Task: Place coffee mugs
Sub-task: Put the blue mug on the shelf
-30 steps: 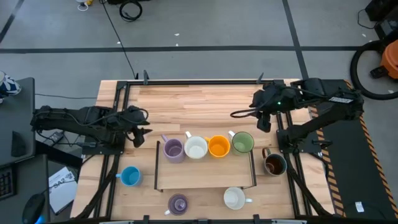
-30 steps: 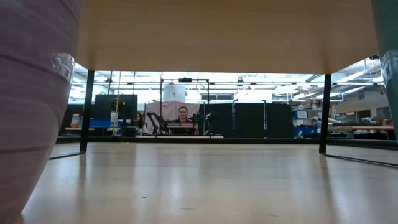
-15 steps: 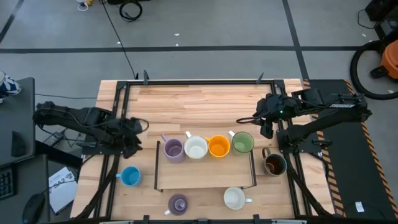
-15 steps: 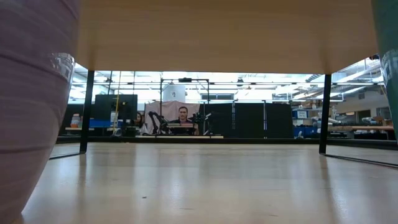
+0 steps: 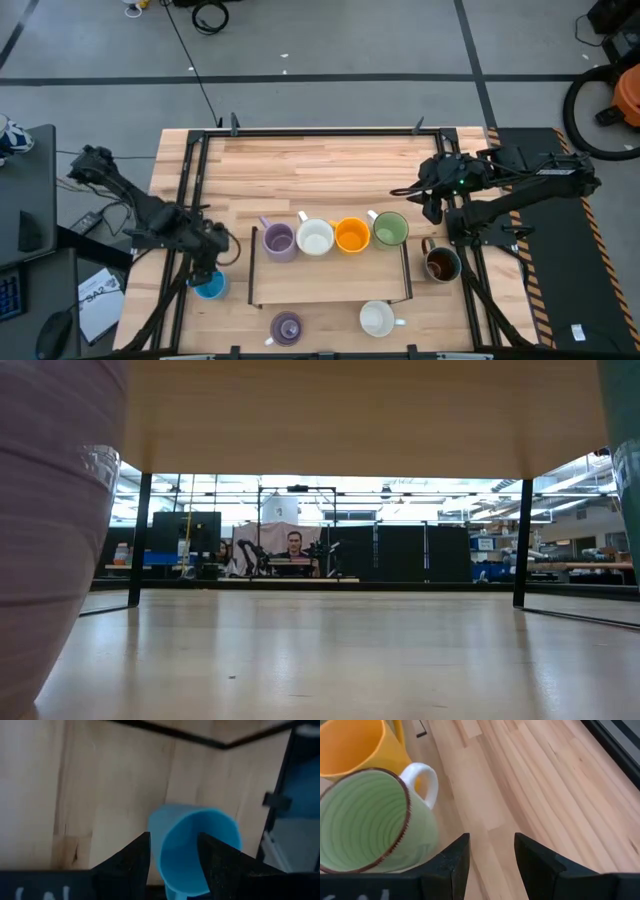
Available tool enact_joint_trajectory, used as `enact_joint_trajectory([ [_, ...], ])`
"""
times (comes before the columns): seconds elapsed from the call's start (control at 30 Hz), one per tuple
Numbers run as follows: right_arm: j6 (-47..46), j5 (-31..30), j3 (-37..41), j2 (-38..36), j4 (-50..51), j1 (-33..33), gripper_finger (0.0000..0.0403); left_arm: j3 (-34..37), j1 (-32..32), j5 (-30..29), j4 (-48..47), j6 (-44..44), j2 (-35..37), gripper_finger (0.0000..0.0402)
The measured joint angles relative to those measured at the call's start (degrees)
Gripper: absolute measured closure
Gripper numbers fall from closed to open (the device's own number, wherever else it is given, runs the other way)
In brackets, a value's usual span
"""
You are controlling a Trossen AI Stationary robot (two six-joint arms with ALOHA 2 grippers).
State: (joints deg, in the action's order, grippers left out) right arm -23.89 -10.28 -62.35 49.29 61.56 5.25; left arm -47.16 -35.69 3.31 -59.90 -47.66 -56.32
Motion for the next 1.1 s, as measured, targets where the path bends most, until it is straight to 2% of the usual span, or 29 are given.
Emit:
enact_joint_trajectory([
  [0.17, 0.01, -0.03, 0.00, 0.21, -0.50, 0.92, 0.0244, 0.00, -4.21, -0.54, 0.00, -1.45, -4.03, 0.0232],
  [0.3, -0.16, -0.56, 0.00, 0.19, -1.36, 1.49, 0.0244, 0.00, -5.94, -4.33, 0.00, -1.46, -6.78, 0.0232],
  [0.9, 1.89, -0.61, 0.00, 0.19, -3.24, 1.56, 0.0244, 0.00, -6.09, -5.18, 0.09, -0.78, -15.61, 0.0233],
  [1.1, 1.96, -0.61, 0.00, 0.19, -3.24, 1.56, 0.0244, 0.00, -6.09, -5.07, 0.28, -0.58, -16.73, 0.0268],
])
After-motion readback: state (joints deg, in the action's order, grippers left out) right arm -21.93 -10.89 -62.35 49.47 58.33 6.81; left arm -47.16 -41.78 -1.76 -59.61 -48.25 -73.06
